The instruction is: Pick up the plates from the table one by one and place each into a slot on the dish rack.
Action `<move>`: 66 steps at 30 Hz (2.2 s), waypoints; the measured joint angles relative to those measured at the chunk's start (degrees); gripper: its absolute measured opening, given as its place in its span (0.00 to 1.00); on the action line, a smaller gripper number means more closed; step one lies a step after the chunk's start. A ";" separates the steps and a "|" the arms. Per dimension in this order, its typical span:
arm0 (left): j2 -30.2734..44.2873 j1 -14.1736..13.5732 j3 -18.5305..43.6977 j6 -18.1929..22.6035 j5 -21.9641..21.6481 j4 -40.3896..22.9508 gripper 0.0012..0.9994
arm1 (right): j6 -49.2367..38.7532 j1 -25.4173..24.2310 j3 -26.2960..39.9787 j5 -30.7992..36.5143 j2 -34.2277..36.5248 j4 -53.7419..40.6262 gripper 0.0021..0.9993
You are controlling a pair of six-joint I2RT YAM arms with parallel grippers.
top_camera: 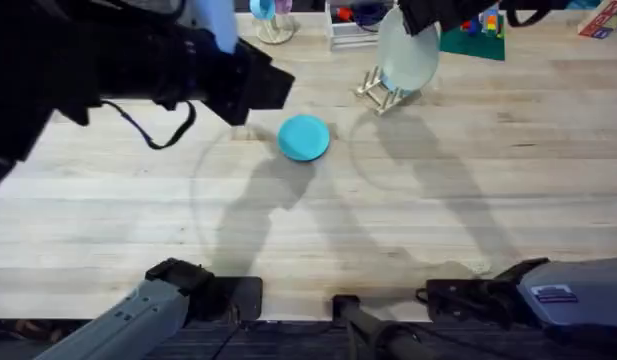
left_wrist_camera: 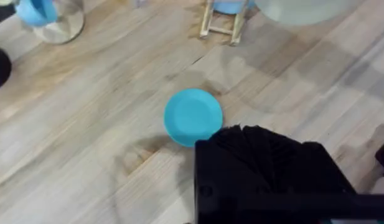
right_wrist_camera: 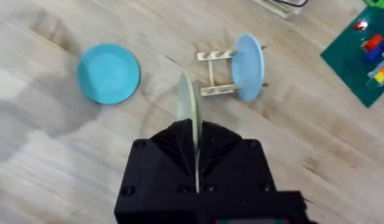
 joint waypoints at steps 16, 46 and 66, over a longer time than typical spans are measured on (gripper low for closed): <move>0.00 -3.21 0.00 -0.94 -3.25 1.65 0.99 | -4.44 -0.37 0.07 1.62 0.00 -0.20 0.03; 0.00 -3.21 0.00 -0.98 -3.45 1.69 0.99 | -15.16 -6.56 0.09 2.01 0.02 5.77 0.03; 0.00 -3.21 0.00 -0.98 -3.45 1.67 0.99 | -16.38 -7.00 0.15 1.09 2.81 7.78 0.03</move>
